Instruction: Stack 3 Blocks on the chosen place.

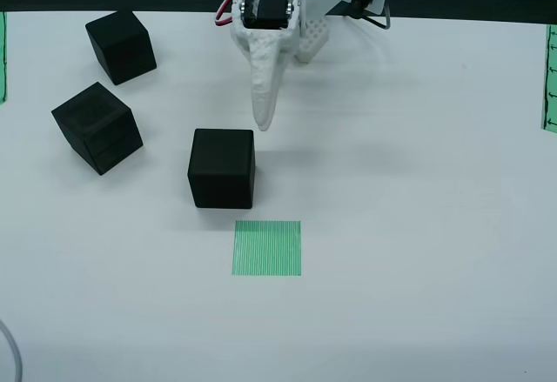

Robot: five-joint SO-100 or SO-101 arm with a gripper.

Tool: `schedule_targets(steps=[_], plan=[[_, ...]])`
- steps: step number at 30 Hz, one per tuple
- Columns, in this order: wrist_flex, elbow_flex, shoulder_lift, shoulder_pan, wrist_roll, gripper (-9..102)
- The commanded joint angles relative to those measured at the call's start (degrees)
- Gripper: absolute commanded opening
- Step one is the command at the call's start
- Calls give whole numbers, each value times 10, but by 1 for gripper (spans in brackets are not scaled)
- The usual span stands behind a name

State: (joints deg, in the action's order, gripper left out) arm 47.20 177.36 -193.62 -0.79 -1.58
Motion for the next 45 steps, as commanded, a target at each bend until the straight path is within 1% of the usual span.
schedule_targets(steps=[1, 5, 7, 9, 11, 13, 15, 17, 18, 20, 24, 29, 30, 31, 32, 36, 45], plan=[[-20, -41, 101, 4, 24, 4], [-6, -152, 229, 44, 63, 5], [19, -224, 282, 80, 120, 5], [79, -292, 326, 100, 185, 5], [139, -350, 361, 108, 203, 5], [175, -398, 379, 117, 227, 5], [217, -439, 398, 120, 284, 6], [267, -477, 421, 125, 339, 12], [282, -496, 439, 124, 359, 12], [308, -529, 486, 127, 371, 12], [347, -557, 581, 130, 367, 13], [353, -568, 679, 151, 362, 22], [354, -574, 696, 156, 362, 29], [359, -582, 713, 163, 362, 38], [359, -589, 728, 170, 361, 45], [377, -603, 767, 174, 345, 45], [370, -650, 865, 167, 242, 45]])
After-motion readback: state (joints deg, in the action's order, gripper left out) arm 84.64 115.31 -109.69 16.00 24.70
